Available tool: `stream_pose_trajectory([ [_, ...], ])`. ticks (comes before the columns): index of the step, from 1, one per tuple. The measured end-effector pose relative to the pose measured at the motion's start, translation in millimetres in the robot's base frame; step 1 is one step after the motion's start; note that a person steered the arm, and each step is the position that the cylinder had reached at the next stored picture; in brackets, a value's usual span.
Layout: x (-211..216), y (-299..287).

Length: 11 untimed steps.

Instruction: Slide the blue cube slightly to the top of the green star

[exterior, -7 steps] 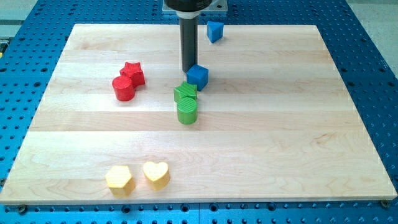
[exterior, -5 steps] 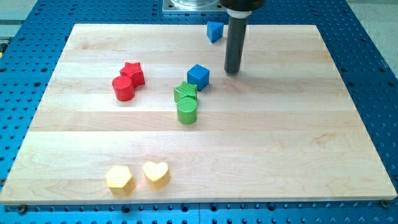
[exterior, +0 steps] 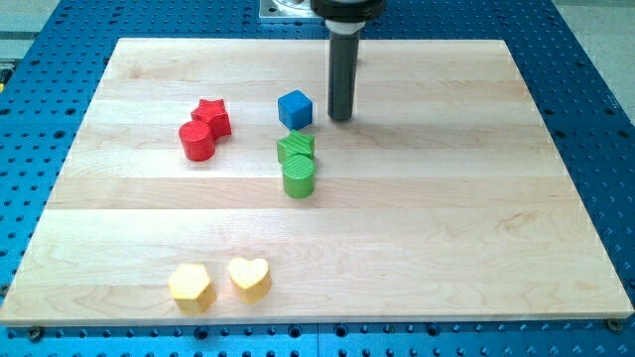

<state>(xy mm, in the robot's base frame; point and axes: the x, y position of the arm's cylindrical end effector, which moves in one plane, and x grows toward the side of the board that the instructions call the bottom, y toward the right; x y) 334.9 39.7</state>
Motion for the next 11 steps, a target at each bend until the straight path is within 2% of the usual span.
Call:
stream_pose_trajectory([
  [1,-22,-10],
  [4,-27,-76],
  [7,-17,-40],
  [9,-5,-39],
  [10,-28,-44],
  [11,-32,-72],
])
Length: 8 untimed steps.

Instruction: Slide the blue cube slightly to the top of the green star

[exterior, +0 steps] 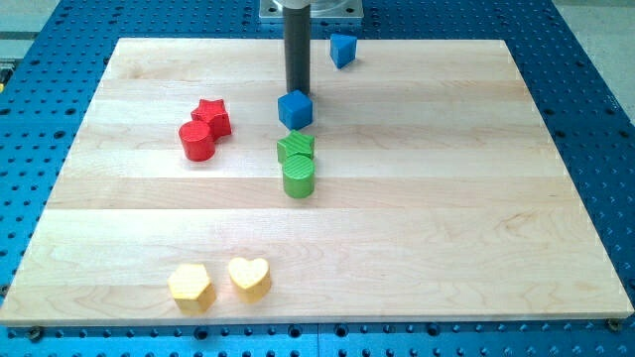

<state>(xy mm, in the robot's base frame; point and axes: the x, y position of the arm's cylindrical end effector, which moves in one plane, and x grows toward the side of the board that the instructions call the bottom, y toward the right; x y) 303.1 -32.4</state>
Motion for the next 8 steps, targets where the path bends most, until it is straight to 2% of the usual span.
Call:
stream_pose_trajectory([
  [3,33,13],
  [5,36,34],
  [8,36,36],
])
